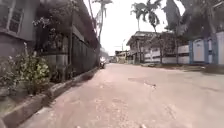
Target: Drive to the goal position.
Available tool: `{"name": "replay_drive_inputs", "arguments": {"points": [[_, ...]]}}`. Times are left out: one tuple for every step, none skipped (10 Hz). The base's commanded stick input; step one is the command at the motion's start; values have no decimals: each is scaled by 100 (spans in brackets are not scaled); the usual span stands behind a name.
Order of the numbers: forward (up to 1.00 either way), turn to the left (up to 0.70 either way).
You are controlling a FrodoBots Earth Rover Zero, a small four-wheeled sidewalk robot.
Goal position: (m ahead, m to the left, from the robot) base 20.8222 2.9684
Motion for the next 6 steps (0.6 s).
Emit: {"name": "replay_drive_inputs", "arguments": {"points": [[100, 0], [100, 0], [100, 0], [100, 0], [100, 0], [100, 0]]}}
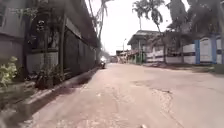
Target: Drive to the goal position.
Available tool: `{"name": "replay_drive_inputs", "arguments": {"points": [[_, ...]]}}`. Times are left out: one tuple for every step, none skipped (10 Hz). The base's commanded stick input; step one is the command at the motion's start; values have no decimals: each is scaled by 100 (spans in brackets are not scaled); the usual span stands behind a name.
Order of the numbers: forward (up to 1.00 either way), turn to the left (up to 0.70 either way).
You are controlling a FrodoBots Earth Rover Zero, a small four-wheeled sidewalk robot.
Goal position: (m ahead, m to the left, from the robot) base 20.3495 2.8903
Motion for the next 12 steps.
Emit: {"name": "replay_drive_inputs", "arguments": {"points": [[100, 0], [100, 0], [100, 0], [100, 0], [100, 0], [100, 0], [100, 0], [100, 0], [100, 0], [100, -5], [100, -38], [100, -35]]}}
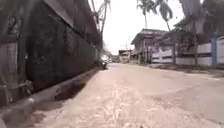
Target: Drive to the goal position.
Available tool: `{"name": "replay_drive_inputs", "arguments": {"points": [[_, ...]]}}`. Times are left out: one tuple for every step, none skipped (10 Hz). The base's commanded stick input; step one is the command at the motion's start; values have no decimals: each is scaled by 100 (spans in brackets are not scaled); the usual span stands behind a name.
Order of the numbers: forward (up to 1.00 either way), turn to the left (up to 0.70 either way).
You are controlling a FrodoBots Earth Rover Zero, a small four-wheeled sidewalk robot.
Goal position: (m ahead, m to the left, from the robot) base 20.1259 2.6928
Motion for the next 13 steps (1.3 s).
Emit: {"name": "replay_drive_inputs", "arguments": {"points": [[100, -9], [100, 0], [100, 0], [100, 0], [100, 0], [100, 0], [100, 0], [100, 0], [100, 0], [100, 0], [100, -2], [100, -29], [100, -38]]}}
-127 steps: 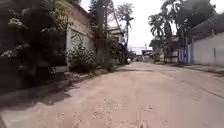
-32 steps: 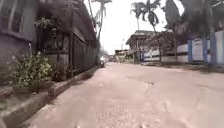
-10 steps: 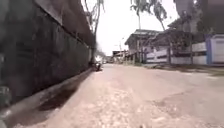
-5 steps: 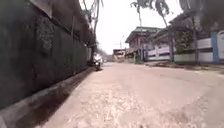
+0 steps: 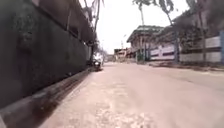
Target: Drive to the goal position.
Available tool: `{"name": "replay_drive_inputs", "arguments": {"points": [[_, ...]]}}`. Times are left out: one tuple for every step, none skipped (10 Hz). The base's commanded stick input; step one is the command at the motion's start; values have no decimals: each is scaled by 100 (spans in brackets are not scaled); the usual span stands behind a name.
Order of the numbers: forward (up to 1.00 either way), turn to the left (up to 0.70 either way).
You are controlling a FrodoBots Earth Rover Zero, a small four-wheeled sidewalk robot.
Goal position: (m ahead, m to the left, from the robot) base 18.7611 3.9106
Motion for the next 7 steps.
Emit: {"name": "replay_drive_inputs", "arguments": {"points": [[100, -35], [100, -10], [100, 0], [100, 0], [100, 0], [100, 0], [100, 0]]}}
